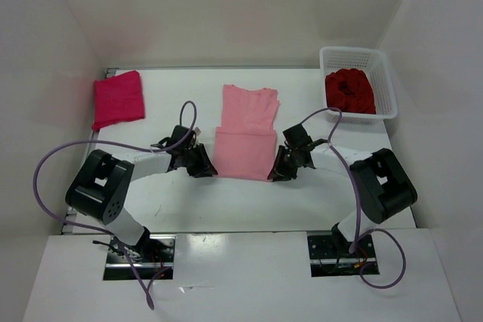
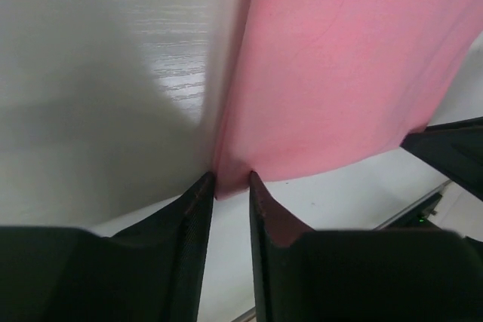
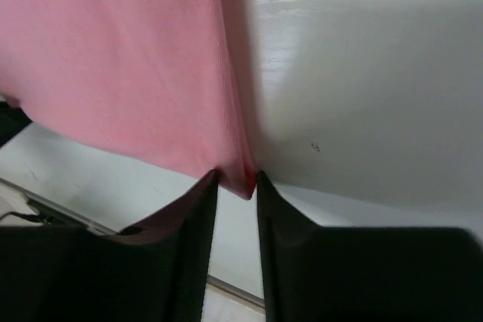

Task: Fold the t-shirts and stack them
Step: Grab one side of the 2/3 rectangular tshirt with both arms, then fold the long partially folded tshirt into a neat square

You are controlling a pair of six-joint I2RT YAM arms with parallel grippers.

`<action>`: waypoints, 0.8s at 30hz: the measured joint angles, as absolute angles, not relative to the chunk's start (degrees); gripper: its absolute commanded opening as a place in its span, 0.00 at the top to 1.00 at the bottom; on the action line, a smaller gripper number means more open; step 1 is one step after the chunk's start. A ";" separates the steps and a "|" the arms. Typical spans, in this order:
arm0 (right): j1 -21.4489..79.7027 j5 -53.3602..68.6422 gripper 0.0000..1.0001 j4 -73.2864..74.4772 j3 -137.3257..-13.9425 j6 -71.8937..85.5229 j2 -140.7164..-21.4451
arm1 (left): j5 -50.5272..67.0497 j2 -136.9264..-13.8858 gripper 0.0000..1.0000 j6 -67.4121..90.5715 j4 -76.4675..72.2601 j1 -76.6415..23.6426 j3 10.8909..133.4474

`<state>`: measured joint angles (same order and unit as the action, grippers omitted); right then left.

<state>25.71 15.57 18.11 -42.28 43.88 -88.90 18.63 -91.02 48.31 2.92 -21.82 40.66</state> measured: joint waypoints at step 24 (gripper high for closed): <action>25.26 21.71 1.00 33.58 -44.86 48.03 -68.55 | 24.84 -66.59 1.00 45.93 28.75 -20.45 47.79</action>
